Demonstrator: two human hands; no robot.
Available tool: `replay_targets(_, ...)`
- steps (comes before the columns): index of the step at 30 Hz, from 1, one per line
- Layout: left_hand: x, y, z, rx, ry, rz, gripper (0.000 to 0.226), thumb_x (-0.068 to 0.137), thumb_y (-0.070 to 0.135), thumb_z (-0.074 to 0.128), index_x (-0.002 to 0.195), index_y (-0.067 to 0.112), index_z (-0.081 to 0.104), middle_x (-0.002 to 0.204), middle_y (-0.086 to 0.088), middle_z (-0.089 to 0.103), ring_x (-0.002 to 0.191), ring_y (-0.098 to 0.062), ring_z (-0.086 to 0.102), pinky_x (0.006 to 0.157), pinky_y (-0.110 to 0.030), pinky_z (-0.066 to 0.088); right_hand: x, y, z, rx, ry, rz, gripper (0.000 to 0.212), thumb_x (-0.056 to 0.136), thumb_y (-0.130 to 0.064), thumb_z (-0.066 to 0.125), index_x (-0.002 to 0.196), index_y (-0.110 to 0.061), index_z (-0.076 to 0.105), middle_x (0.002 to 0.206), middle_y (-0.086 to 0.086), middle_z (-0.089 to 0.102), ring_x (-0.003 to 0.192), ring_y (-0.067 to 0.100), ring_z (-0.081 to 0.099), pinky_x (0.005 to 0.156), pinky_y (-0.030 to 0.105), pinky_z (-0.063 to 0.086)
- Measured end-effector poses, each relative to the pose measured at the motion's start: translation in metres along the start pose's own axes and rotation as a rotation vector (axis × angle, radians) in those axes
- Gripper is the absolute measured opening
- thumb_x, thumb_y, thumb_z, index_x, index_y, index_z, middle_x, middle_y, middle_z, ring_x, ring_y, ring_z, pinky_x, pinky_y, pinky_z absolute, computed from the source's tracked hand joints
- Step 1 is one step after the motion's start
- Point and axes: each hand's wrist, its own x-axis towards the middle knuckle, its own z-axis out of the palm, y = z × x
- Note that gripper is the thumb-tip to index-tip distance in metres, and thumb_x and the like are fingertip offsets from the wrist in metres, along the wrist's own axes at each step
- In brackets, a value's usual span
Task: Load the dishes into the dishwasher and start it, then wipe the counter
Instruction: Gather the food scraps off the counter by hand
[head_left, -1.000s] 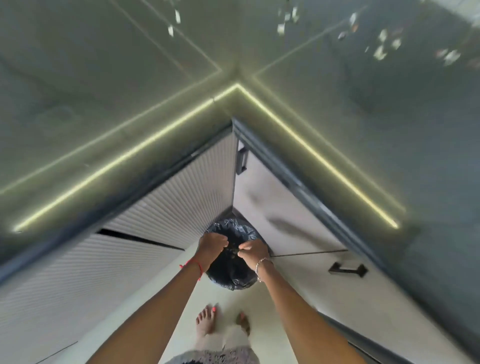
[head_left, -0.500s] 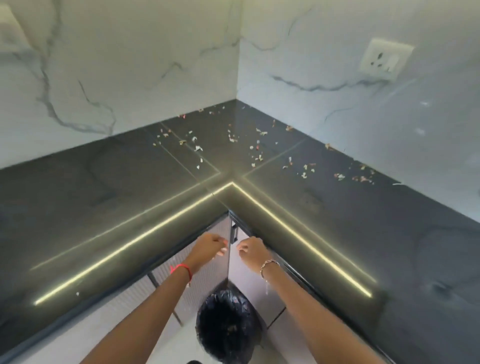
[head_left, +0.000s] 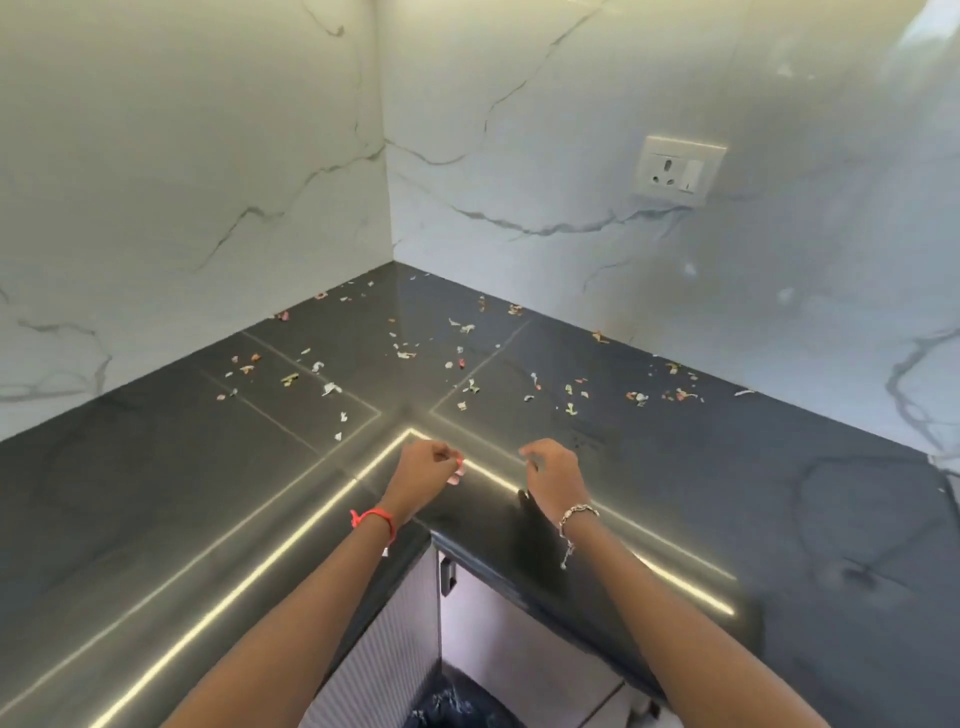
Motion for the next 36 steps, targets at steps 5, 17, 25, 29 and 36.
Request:
replay_targets(5,0.06,-0.002,0.011,0.062,-0.078,0.086,0.017,0.077,0.014,0.062,0.083,0.0,0.07,0.069,-0.003,0.066,0.066,-0.012,0.059,0.063,-0.016,0.046,0.037,0.027,-0.014,0.011,0.154,0.151,0.027,0.09,-0.003,0.052,0.115,0.002,0.06,0.124,0.013,0.056,0.118,0.026,0.05,0.098,0.02,0.028)
replay_targets(17,0.192,0.022,0.07,0.212,-0.187,0.218,0.036,0.088,0.001,0.057,0.124,0.003,0.054,0.126,-0.007,0.055,0.119,-0.02,0.05,0.094,-0.014,0.032,0.113,0.134,-0.081,-0.044,0.353,0.449,0.043,0.097,-0.02,0.044,0.137,-0.002,0.039,0.143,0.012,0.04,0.131,0.026,0.039,0.107,0.033,0.031)
replay_targets(25,0.305,0.029,0.102,0.452,-0.265,0.275,0.055,0.095,0.015,0.052,0.144,0.005,0.029,0.155,-0.006,0.021,0.145,-0.019,0.007,0.118,-0.036,0.005,0.183,0.207,-0.134,-0.128,0.327,0.517,0.055,0.099,-0.029,0.039,0.145,-0.005,0.025,0.155,0.01,0.015,0.142,0.025,0.021,0.114,0.035,0.021)
replay_targets(29,0.322,0.018,0.106,0.701,-0.226,0.362,0.057,0.1,0.035,0.037,0.149,0.011,0.019,0.158,0.001,0.009,0.145,-0.014,-0.001,0.117,-0.037,-0.002,0.211,0.24,-0.15,-0.212,0.337,0.58,0.06,0.098,-0.034,0.038,0.146,-0.001,0.021,0.155,0.016,0.013,0.144,0.027,0.011,0.117,0.036,0.015)
replay_targets(36,0.317,0.011,0.109,0.849,-0.153,0.452,0.079,0.08,0.059,-0.002,0.148,0.018,0.005,0.15,0.012,-0.005,0.139,-0.004,-0.01,0.115,-0.029,-0.005,0.24,0.265,-0.141,-0.41,0.315,0.738,0.064,0.099,-0.04,0.03,0.146,0.002,0.017,0.154,0.021,0.008,0.144,0.032,0.004,0.117,0.041,0.005)
